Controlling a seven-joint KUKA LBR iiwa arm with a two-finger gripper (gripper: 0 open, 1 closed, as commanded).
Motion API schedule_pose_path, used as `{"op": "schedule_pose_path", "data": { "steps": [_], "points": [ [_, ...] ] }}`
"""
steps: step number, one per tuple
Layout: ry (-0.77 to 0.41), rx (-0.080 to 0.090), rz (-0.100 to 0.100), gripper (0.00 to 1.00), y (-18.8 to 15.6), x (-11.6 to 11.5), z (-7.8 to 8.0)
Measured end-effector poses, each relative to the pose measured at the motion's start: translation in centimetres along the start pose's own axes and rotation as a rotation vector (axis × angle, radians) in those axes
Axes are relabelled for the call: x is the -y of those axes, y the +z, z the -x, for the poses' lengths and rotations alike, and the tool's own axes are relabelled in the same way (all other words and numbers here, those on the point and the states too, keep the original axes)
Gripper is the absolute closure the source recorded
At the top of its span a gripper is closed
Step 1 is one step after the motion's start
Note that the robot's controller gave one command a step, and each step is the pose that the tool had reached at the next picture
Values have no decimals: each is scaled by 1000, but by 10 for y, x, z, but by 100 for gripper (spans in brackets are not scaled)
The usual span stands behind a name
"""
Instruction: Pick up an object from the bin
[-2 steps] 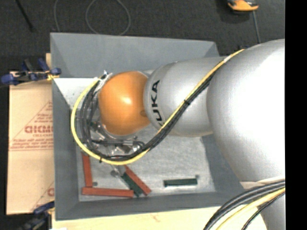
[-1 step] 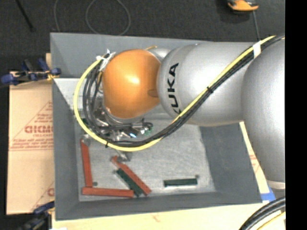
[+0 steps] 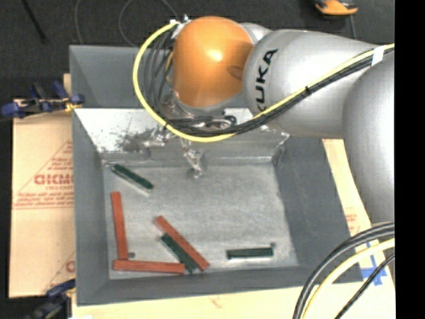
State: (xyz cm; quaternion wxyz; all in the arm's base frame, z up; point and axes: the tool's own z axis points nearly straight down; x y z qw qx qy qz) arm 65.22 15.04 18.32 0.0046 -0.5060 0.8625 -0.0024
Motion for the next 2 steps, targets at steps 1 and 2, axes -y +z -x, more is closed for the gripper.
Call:
{"op": "schedule_pose_path", "data": {
  "steps": [1,2],
  "points": [
    [-219,-3,9,0,101,-44,55],
    [-656,3,2,0,109,-73,54]
  ]
}}
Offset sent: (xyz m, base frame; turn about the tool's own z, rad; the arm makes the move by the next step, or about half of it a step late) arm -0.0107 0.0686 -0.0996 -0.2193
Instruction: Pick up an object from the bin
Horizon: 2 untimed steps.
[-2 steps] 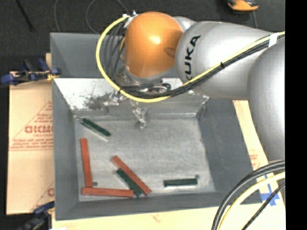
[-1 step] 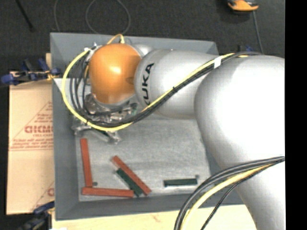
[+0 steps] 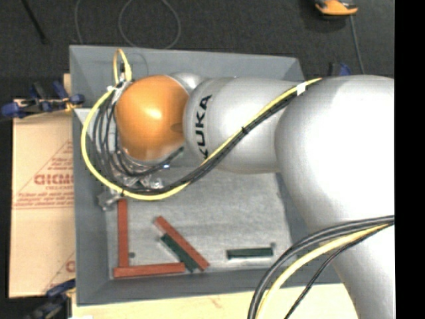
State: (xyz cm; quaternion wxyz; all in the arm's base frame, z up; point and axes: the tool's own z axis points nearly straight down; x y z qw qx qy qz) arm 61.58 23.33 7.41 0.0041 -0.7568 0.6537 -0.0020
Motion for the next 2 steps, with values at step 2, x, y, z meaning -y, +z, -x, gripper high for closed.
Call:
{"op": "schedule_pose_path", "data": {
  "steps": [2],
  "points": [
    [56,-1,-4,100,-104,21,-36]
  ]
}}
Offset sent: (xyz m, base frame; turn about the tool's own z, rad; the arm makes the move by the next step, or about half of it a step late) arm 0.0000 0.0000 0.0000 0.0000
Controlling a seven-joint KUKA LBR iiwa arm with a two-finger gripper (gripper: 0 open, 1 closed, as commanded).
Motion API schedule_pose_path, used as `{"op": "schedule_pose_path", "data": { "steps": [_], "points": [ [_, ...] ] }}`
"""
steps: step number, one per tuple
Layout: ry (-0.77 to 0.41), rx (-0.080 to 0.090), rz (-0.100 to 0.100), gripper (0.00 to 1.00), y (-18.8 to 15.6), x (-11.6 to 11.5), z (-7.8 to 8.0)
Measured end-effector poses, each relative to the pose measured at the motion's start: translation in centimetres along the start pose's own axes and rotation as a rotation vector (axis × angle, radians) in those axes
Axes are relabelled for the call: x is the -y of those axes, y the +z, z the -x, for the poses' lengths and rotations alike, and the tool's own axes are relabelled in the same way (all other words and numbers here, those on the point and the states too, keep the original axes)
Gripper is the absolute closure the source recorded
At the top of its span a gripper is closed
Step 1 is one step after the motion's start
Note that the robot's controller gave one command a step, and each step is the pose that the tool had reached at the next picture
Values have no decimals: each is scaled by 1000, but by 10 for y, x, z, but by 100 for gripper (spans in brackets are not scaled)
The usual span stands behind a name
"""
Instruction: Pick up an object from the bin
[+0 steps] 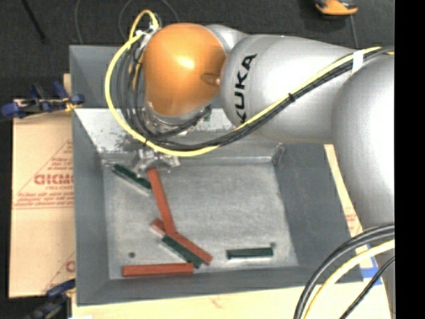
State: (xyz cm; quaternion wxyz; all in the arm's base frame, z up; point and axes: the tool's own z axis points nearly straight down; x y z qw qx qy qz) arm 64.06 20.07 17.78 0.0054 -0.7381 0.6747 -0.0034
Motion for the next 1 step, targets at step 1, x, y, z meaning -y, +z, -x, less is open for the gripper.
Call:
{"op": "schedule_pose_path", "data": {
  "steps": [1],
  "points": [
    [-78,2,0,100,-130,0,12]
  ]
}}
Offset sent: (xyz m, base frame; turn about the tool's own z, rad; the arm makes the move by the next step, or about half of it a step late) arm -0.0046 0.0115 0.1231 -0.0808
